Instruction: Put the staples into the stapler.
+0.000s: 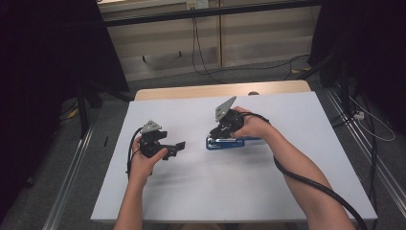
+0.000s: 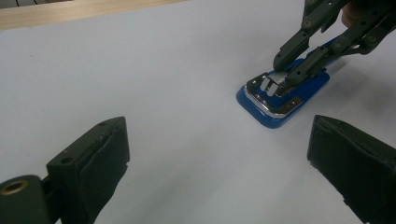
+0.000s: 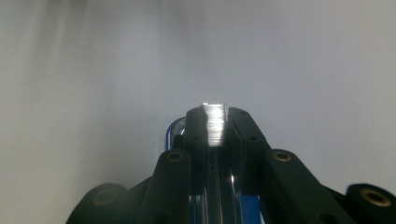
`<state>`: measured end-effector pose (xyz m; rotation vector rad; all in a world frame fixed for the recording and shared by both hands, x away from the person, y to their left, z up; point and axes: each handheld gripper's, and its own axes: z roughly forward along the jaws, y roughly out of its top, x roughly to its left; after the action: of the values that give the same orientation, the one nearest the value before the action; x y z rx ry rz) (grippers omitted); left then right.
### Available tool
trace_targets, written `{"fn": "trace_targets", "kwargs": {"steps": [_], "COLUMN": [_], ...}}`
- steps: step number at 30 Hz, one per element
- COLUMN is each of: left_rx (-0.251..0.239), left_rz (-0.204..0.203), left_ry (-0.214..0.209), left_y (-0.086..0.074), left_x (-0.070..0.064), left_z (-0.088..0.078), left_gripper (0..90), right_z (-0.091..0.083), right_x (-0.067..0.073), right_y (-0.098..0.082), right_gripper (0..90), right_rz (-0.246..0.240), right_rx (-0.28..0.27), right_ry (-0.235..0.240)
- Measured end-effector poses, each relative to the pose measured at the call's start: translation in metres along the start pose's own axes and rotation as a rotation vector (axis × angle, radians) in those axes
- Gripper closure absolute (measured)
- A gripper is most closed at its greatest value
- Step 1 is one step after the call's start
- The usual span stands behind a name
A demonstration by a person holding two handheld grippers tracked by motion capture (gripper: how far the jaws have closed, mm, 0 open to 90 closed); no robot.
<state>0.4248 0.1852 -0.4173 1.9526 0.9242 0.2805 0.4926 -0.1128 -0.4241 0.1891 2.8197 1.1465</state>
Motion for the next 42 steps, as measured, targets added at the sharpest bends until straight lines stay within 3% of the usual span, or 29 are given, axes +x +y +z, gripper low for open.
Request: {"fn": "trace_targets", "kwargs": {"steps": [5, 10, 17, 21, 32, 42], "left_rx": [0.009, 0.005, 0.007, 0.004, 0.017, 0.031], "left_rz": [0.009, 0.006, 0.019, 0.015, 0.056, 0.068], "left_ry": [0.000, -0.006, -0.011, -0.012, -0.032, -0.062], "left_y": [0.000, 0.000, 0.001, 0.001, 0.004, 0.003], "left_x": [0.001, 0.000, -0.002, -0.005, -0.014, -0.020], "left_z": [0.001, 0.002, 0.003, 0.005, 0.011, 0.015], "left_gripper": [5.8, 5.8, 5.8, 5.8, 5.8, 5.8], "right_z": [0.000, -0.005, -0.022, -0.031, -0.056, -0.065], "right_x": [0.000, 0.001, 0.006, 0.013, 0.033, 0.053], "right_y": [-0.001, -0.006, -0.012, -0.016, -0.029, -0.042], "right_gripper": [69.0, 60.8, 49.6, 43.4, 27.0, 14.0], "right_rz": [0.006, 0.040, 0.138, 0.195, 0.296, 0.331], "right_rx": [0.016, -0.024, -0.075, -0.114, -0.135, -0.133], "right_ry": [-0.020, -0.035, -0.102, -0.152, -0.300, -0.364]}}
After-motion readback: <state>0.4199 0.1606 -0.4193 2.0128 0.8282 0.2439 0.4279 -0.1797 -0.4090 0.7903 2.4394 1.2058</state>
